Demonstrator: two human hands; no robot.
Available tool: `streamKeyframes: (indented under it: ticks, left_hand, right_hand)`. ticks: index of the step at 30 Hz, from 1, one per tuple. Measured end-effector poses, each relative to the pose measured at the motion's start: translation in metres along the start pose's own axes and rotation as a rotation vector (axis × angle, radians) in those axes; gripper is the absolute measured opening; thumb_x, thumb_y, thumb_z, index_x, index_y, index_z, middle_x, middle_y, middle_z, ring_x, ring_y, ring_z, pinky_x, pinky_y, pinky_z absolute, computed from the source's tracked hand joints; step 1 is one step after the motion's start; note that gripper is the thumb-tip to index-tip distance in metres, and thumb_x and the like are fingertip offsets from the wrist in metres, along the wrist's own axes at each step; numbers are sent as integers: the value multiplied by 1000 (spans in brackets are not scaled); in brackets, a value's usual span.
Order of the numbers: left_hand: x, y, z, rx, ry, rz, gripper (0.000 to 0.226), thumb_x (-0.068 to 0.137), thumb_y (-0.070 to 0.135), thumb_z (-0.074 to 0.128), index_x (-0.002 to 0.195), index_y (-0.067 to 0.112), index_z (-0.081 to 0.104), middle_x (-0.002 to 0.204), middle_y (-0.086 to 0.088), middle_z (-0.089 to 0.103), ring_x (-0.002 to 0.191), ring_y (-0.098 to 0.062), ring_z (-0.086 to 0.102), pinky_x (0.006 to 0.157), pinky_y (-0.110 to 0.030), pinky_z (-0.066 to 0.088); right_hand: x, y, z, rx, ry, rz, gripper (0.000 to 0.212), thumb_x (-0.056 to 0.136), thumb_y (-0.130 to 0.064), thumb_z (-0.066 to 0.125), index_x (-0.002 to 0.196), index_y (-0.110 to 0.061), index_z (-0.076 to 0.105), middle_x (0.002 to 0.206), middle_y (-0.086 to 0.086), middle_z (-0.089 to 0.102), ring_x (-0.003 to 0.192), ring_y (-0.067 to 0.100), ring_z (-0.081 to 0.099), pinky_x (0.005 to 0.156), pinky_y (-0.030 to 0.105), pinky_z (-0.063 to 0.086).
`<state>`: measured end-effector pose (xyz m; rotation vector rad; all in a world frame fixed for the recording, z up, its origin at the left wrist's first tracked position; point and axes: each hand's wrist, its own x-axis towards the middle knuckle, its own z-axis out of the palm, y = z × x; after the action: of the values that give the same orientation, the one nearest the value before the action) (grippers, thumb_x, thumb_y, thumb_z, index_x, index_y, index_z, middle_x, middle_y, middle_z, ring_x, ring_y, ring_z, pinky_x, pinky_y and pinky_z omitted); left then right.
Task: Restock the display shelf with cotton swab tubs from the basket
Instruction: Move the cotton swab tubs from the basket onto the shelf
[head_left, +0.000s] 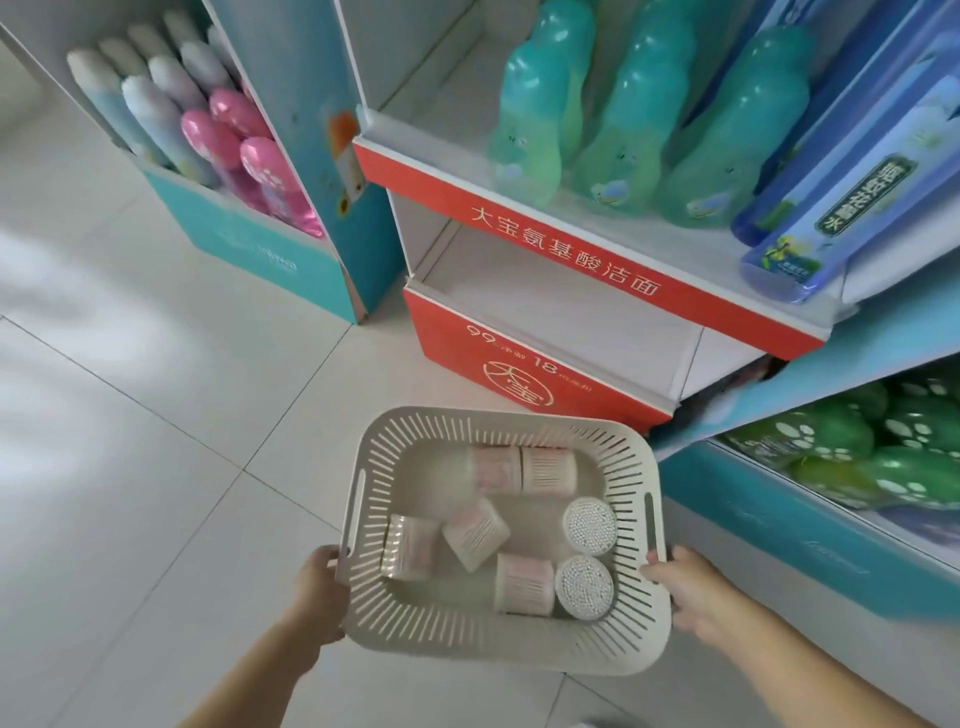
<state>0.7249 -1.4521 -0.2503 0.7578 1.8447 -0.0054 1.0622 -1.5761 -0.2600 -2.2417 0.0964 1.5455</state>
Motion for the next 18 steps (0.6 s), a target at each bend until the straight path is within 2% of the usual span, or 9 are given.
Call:
streamKeyframes:
  ticks: [2,4,6,8,11,13,15,18]
  left_hand:
    - [-3,0,-8,10,-39,-15,35,87,-10,32,105,14,50,90,-2,62,67,-22,58,55,-31,50]
    - [-13,5,-16,0,-50,-12,36,85,-12,33,100,16,51,92,-6,61,67,-25,58,53,-33,50]
    - [-25,10,-25,-31,-27,-23,37,84,-12,33,93,20,50,87,-11,60,61,-27,56,52,-32,48]
    - [-46,17,-38,-40,-5,-28,37,83,-12,31,91,19,49,78,-15,56,56,-25,53,54,-32,46]
    - [-90,34,-69,-33,6,-2,37,82,-12,29,92,17,49,74,-18,52,53,-24,51,53,-31,44]
    - [-127,48,-92,-47,0,24,31,84,-8,33,91,17,50,72,-16,54,51,-24,51,50,-30,45]
    - [-167,64,-118,-63,-6,60,21,88,0,41,91,18,52,72,-15,57,53,-25,54,49,-30,48]
    - [-224,87,-158,-92,4,122,12,91,7,49,92,18,54,78,-15,59,60,-27,56,56,-34,49]
  right_hand:
    - [-5,1,-2,-69,9,-4,23,86,11,43,101,-5,50,104,21,61,95,35,60,72,44,55]
    - [-20,-1,-5,-129,12,-14,27,82,15,37,96,-5,48,101,22,60,93,35,59,66,39,53]
    - [-41,-3,-13,-130,-23,-2,28,80,19,34,87,-6,45,93,20,57,84,30,55,59,33,49]
    - [-68,-3,-20,-105,-50,16,31,77,21,34,82,-8,42,86,18,53,79,27,52,59,32,47]
    - [-114,-4,-30,-90,-69,48,33,74,23,33,93,0,48,94,21,56,83,30,54,63,34,52]
    - [-150,-10,-36,-85,-69,33,33,70,24,34,94,5,47,91,19,54,84,30,52,68,35,47]
    - [-190,-23,-45,-88,-53,0,34,69,26,35,88,1,47,85,16,49,81,28,49,70,35,43]
    - [-254,-45,-56,-84,-66,-28,35,69,25,35,88,-1,49,89,20,55,82,31,54,71,39,50]
